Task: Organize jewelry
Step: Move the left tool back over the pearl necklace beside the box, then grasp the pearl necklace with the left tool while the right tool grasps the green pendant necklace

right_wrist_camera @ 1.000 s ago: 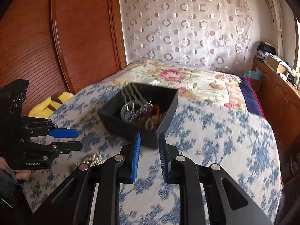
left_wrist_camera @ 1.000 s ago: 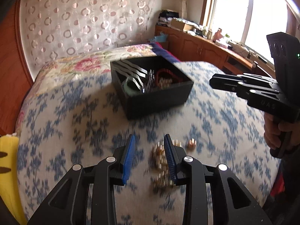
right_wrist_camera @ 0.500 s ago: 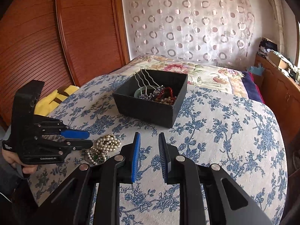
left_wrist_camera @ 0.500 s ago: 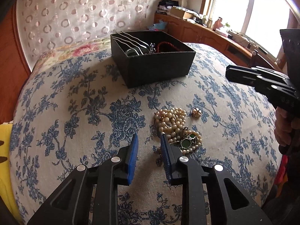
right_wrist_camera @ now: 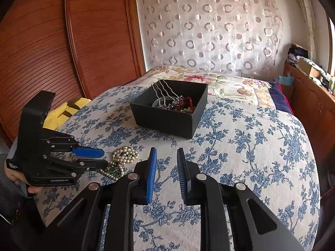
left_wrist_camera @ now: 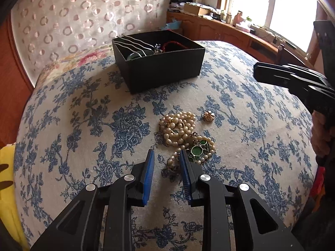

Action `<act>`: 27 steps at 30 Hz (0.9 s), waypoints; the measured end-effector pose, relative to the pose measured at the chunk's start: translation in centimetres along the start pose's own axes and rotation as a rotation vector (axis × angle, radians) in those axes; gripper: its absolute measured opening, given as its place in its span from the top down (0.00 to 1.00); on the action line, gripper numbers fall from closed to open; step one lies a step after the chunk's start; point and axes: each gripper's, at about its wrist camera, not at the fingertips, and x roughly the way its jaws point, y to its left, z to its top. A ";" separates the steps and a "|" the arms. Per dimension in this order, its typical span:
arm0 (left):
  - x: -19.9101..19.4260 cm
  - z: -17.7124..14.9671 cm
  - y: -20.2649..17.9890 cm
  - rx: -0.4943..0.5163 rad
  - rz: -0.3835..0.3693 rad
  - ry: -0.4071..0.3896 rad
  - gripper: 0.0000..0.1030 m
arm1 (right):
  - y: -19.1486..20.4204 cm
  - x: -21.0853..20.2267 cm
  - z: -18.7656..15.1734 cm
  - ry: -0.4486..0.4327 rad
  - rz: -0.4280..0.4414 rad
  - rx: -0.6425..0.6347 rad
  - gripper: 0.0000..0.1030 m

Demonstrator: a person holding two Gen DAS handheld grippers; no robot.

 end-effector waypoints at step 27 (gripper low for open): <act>-5.3 2.8 0.4 -0.070 -0.043 -0.162 0.97 | 1.3 -0.2 -1.0 -0.001 0.014 -0.013 0.79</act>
